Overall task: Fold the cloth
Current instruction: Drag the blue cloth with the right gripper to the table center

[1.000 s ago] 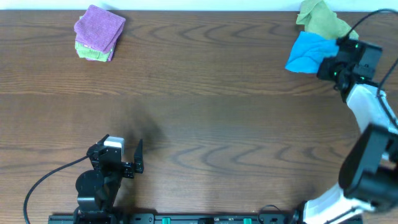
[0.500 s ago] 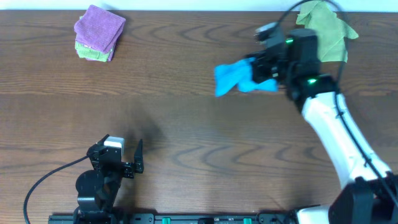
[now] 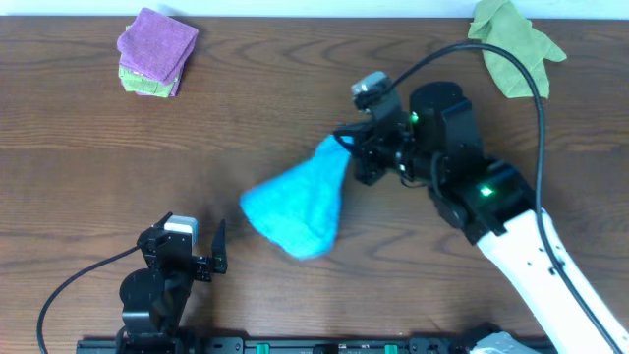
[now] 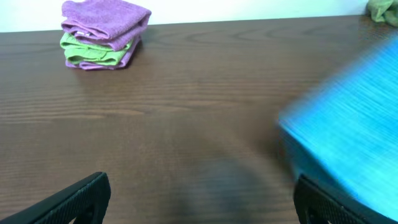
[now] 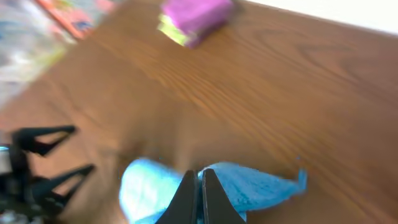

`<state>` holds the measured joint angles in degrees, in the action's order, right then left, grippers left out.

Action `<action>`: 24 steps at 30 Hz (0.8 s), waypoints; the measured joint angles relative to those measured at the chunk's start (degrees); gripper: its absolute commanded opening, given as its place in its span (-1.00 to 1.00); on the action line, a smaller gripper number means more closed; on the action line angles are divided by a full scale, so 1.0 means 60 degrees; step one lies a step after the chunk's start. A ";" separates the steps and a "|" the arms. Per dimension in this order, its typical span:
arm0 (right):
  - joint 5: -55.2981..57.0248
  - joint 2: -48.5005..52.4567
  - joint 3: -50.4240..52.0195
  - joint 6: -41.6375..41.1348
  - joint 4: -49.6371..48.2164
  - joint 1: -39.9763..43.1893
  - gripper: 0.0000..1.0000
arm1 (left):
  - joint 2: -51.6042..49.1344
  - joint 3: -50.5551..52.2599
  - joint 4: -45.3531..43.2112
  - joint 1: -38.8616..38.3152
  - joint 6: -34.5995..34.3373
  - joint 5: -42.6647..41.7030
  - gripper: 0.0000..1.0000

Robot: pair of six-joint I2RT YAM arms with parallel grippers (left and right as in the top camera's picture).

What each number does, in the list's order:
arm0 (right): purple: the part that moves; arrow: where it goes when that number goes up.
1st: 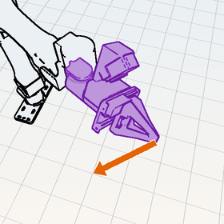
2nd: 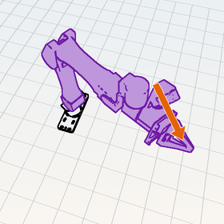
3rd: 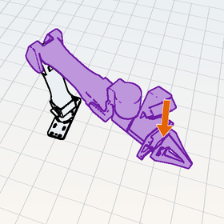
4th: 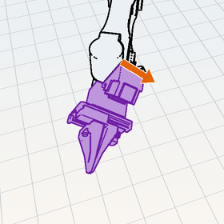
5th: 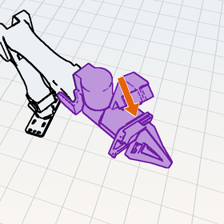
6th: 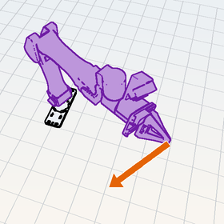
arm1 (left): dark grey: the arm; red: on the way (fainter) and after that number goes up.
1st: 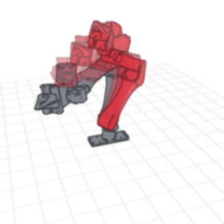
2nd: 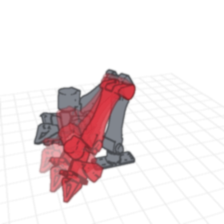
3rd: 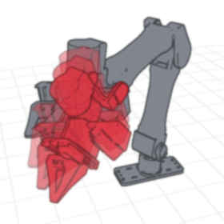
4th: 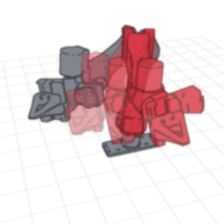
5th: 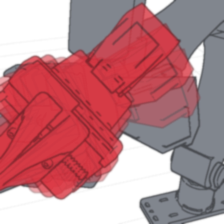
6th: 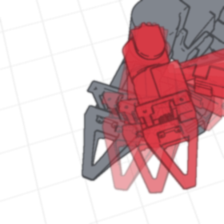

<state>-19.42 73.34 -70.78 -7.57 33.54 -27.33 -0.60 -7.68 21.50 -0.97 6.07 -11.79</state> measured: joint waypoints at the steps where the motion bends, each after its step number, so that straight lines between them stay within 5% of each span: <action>1: 0.0350 -0.0087 0.0000 -0.0015 0.0295 0.0124 -0.97 | 0.0000 0.0000 0.0004 0.0000 -0.0004 0.0000 0.91; 8: 0.2703 -0.0350 -0.0004 -0.0011 0.0925 0.0849 -0.97 | 0.0004 0.0000 0.0007 0.0000 -0.0004 0.0000 0.91; 14: 0.2062 0.0554 -0.0069 -0.0011 0.0219 0.0477 -0.98 | 0.0000 0.0000 0.0004 0.0000 0.0000 0.0000 0.91; 16: 0.1089 0.1384 -0.0069 0.0127 0.0000 0.0098 -0.64 | 0.0000 0.0000 0.0004 0.0000 0.0000 0.0000 0.91; 17: 0.0350 0.1938 -0.0084 0.0393 -0.0073 -0.0197 -0.28 | 0.0000 0.0000 0.0007 0.0000 0.0000 0.0000 0.91; 18: -0.0346 0.2532 -0.0084 0.0761 0.0015 -0.0557 0.53 | 0.0000 0.0000 0.0004 0.0000 0.0000 0.0000 0.91; 20: -0.1198 0.3428 -0.0076 0.1202 0.0291 -0.1140 0.93 | 0.0000 0.0000 0.0007 0.0000 0.0000 0.0000 0.91; 24: -0.1902 0.3938 -0.0062 0.1657 0.0492 -0.1228 0.99 | 0.0000 0.0000 0.0004 0.0000 0.0000 0.0000 0.91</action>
<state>-30.83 96.97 -71.16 2.37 36.49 -34.70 -0.60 -7.68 21.52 -0.97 6.07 -11.79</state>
